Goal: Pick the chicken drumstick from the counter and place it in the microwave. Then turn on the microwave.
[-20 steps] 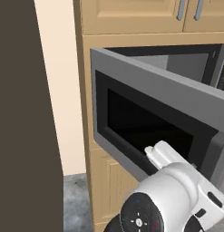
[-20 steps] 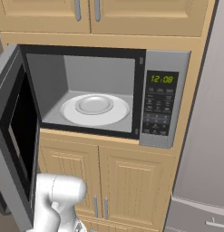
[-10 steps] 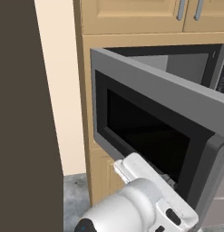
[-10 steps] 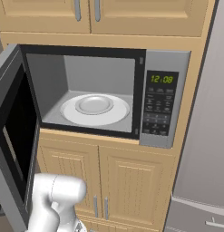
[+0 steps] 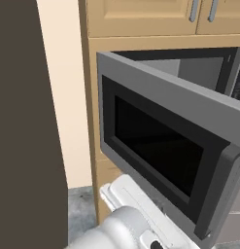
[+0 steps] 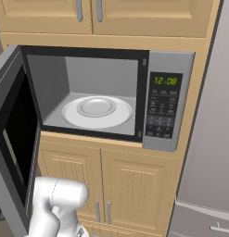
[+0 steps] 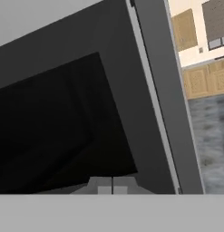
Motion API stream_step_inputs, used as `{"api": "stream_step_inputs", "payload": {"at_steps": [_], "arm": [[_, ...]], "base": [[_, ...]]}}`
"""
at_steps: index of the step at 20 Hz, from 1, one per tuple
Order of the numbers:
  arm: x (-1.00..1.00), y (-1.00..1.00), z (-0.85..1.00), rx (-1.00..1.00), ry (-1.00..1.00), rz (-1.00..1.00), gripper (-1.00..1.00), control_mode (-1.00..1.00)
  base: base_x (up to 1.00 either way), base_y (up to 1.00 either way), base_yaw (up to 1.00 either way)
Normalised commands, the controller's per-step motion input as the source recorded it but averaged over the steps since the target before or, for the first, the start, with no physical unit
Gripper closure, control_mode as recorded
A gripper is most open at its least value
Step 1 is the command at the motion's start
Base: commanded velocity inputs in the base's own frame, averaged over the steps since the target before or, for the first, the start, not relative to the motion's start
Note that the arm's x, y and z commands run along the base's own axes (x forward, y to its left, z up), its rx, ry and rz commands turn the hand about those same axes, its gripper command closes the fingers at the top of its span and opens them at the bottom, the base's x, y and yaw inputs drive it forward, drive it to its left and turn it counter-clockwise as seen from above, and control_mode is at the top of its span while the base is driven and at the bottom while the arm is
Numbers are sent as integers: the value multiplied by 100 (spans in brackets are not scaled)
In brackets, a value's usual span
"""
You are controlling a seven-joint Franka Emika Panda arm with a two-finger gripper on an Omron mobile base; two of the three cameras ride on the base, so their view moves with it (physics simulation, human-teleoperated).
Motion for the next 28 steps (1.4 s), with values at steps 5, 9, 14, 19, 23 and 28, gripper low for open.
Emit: {"api": "stream_step_inputs", "payload": {"at_steps": [5, 9, 14, 19, 23, 28], "arm": [[-38, -8, 0, -1, -10, 4, 100, -100], [-46, -31, 0, 0, -12, 6, 100, -100], [-42, -40, 0, 0, -12, 5, 100, -100], [-21, -49, -1, 1, -8, 10, 100, -100], [-13, -58, -4, 3, -4, 10, 100, -100], [-4, -62, -6, 4, -1, 6, 100, -100]], "base": [[0, 0, 0], [0, 0, 0], [0, 0, 0], [0, 0, 0], [0, 0, 0], [0, 0, 0]]}}
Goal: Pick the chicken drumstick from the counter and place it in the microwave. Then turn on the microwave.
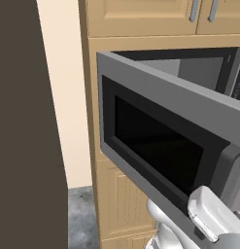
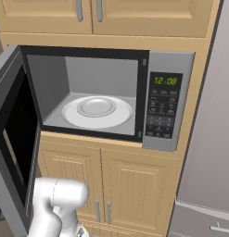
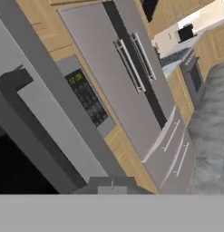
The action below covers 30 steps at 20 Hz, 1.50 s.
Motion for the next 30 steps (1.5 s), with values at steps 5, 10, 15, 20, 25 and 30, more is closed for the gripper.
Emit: {"api": "stream_step_inputs", "payload": {"at_steps": [5, 10, 15, 20, 25, 30], "arm": [[0, -59, -8, 2, 0, 8, 100, -100], [0, -50, -10, 0, -2, 16, 100, -100], [0, -37, -10, -1, -5, 25, 100, -100], [0, -34, -12, -4, -3, 29, 100, -100], [6, -25, -13, -6, -1, 31, 100, -100], [26, -10, -14, -9, 0, 35, 100, -100]], "base": [[0, 0, 0], [0, 0, 0], [0, 0, 0], [0, 0, 0], [0, 0, 0], [0, 0, 0]]}}
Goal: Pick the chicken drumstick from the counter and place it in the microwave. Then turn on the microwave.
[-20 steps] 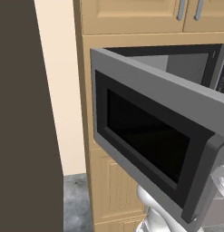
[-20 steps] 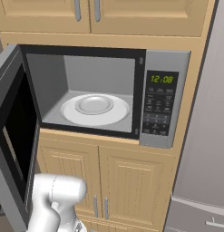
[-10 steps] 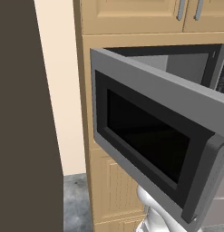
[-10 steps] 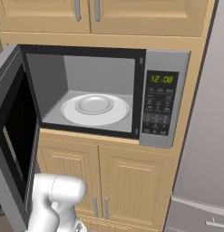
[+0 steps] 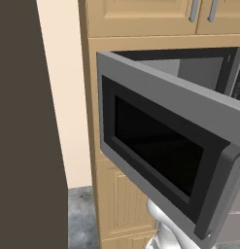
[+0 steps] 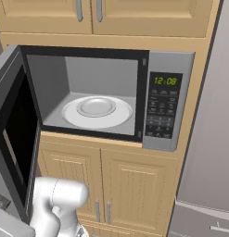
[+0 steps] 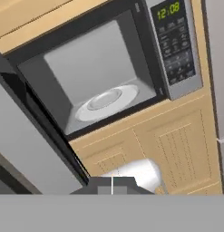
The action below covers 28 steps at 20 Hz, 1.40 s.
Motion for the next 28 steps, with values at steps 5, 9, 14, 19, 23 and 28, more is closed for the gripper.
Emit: {"api": "stream_step_inputs", "payload": {"at_steps": [5, 9, 14, 19, 23, 28], "arm": [[31, -5, -16, -9, 0, 36, 100, -100], [30, -1, -14, -9, -4, 35, 100, -100], [25, 0, -15, -10, -11, 33, 100, -100], [16, 0, -13, -10, -20, 31, 100, -100], [13, 0, -14, -10, -20, 30, 100, -100], [19, 1, -13, -9, -16, 28, 100, -100]], "base": [[0, 0, 0], [0, 0, 0], [0, 0, 0], [0, 0, 0], [0, 0, 0], [0, 0, 0]]}}
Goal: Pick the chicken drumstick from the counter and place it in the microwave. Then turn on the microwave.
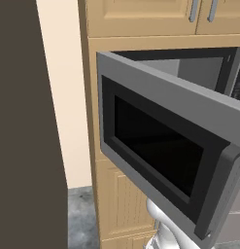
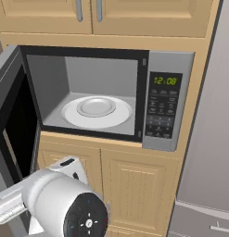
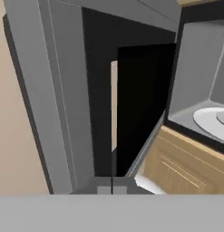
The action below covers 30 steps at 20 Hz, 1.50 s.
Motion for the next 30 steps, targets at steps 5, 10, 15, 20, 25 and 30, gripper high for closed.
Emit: {"api": "stream_step_inputs", "payload": {"at_steps": [5, 10, 15, 20, 25, 30], "arm": [[28, 13, -16, -9, -11, 26, 100, -100], [32, 25, -14, -7, -10, 22, 100, -100], [24, 20, -9, -5, -11, 20, 100, -100], [18, 15, -5, -4, -12, 19, 100, -100], [16, 18, -6, -1, -11, 18, 100, -100], [11, 21, -4, 0, -9, 16, 100, -100]], "base": [[0, 0, 0], [0, 0, 0], [0, 0, 0], [0, 0, 0], [0, 0, 0], [0, 0, 0]]}}
